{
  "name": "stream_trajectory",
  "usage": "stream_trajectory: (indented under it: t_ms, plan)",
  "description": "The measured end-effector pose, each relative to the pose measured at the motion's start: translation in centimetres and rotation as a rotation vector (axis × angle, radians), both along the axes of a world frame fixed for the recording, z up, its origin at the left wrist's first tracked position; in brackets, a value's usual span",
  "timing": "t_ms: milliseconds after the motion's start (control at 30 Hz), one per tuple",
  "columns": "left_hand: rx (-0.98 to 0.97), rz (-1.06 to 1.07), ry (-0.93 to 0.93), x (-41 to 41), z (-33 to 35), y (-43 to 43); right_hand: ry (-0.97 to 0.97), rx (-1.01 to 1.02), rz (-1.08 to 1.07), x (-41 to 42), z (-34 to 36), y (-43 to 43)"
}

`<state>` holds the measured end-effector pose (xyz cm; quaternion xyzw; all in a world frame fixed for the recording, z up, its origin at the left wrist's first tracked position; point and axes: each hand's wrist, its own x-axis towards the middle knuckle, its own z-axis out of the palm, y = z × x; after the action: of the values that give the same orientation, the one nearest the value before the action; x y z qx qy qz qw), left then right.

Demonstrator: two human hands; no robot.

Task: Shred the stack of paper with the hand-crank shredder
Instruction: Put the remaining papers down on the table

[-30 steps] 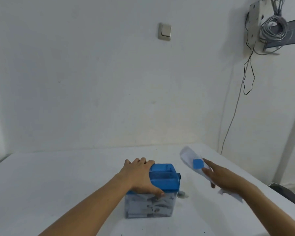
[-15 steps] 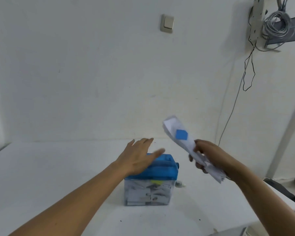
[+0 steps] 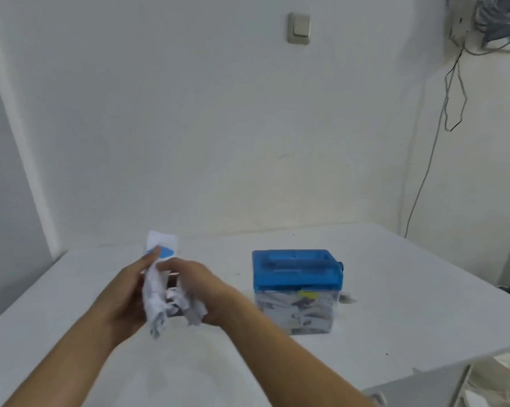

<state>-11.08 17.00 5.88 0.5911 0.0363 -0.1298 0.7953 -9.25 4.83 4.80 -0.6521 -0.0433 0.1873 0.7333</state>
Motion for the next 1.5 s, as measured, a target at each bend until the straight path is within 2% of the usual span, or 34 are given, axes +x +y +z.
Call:
stream_trajectory:
  t_ms: [100,167,267,433,567,667,733,833,1000,1100,1200,1367,1400,1467,1500]
  plan:
    - [0.138,0.167,0.0,0.5,-2.1,6.5,0.004,-0.084,0.09,0.6,-2.2,5.8]
    - [0.298,0.286,-0.004,0.3,-3.4,10.4,0.014,-0.167,0.189,0.3,-3.1,9.3]
    - [0.494,0.366,0.012,0.8,-6.2,15.2,0.041,-0.341,0.298,-0.4,-3.5,13.1]
    - [0.758,0.411,0.078,2.4,-11.7,21.5,-0.039,-0.659,0.234,-0.7,-4.9,16.7]
    - [0.896,0.519,0.145,2.1,-13.2,22.3,-0.212,-0.897,0.194,-1.3,-6.3,18.6]
    - [0.843,0.556,0.203,1.5,-12.4,21.5,-0.136,-0.862,0.157,-0.9,-7.2,19.3]
    - [0.828,0.601,0.207,1.7,-13.0,21.9,-0.079,-0.757,0.134,-0.4,-7.4,19.5]
    - [0.885,0.63,0.127,0.7,-13.6,22.0,-0.073,-0.689,0.14,0.2,-7.6,19.6]
    - [0.948,0.709,0.085,0.4,-13.6,19.8,-0.205,-0.791,0.113,1.0,-8.6,19.9]
    - [1.121,0.712,0.136,1.0,-14.4,19.3,-0.375,-0.95,0.115,0.8,-9.2,19.9]
    - [1.259,0.676,0.213,1.1,-14.2,19.2,-0.403,-1.0,0.114,1.1,-9.7,19.8]
    - [1.179,0.611,0.261,3.4,-17.2,24.0,-0.377,-0.855,0.055,1.1,-8.5,17.8]
    - [1.156,0.646,0.245,5.4,-19.5,26.5,-0.394,-0.842,0.05,0.9,-7.9,17.2]
    - [1.099,0.725,0.201,6.7,-19.4,27.1,-0.443,-0.813,0.044,0.3,-6.5,15.4]
    - [1.059,0.765,0.123,7.6,-19.4,27.3,-0.474,-0.797,0.041,-0.1,-5.6,14.2]
